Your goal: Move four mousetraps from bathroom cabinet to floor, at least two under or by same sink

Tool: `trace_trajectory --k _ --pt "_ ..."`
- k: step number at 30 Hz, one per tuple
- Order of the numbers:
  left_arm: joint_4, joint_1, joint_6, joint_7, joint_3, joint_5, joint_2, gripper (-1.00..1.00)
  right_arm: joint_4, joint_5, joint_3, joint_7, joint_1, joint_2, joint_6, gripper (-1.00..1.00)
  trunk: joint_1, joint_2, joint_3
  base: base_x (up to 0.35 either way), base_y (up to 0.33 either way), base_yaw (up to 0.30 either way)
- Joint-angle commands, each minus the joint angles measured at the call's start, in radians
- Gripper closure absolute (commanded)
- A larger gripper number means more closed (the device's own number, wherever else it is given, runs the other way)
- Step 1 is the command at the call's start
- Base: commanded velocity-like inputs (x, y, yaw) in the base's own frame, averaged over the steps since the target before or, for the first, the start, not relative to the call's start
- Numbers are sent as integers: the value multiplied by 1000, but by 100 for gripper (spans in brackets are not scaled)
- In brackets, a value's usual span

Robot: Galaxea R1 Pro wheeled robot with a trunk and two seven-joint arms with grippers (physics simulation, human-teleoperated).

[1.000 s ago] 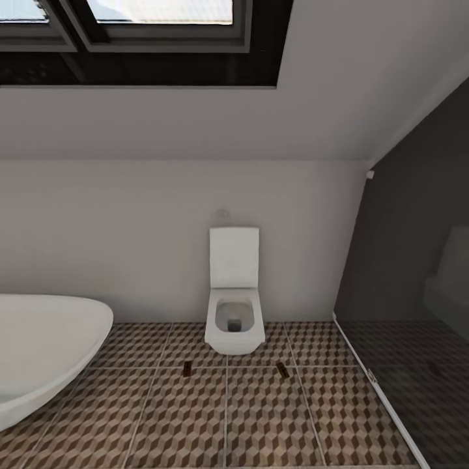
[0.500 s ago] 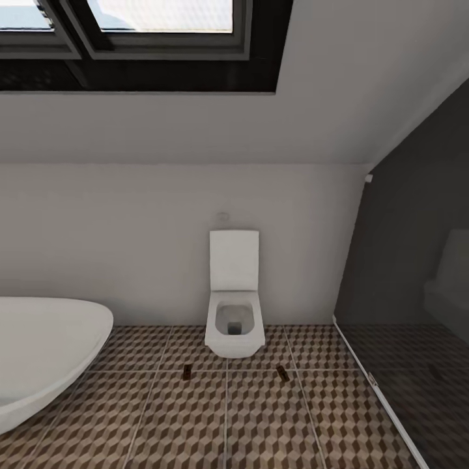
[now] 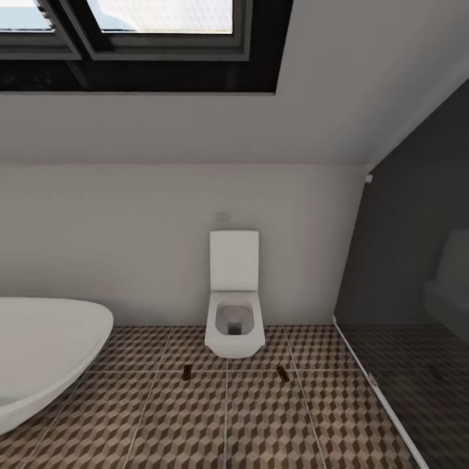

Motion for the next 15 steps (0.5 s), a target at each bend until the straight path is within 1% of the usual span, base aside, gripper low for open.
trace_trajectory --k 1,15 --pt "0 -1 4 -2 -7 10 0 -100 3 9 -8 -4 -1 0 -5 -100 0 -1 -1 0 0 0" --pt "0 -1 3 -1 -7 9 0 -100 4 11 -8 -2 -1 -1 -3 -100 0 -1 -1 0 0 0"
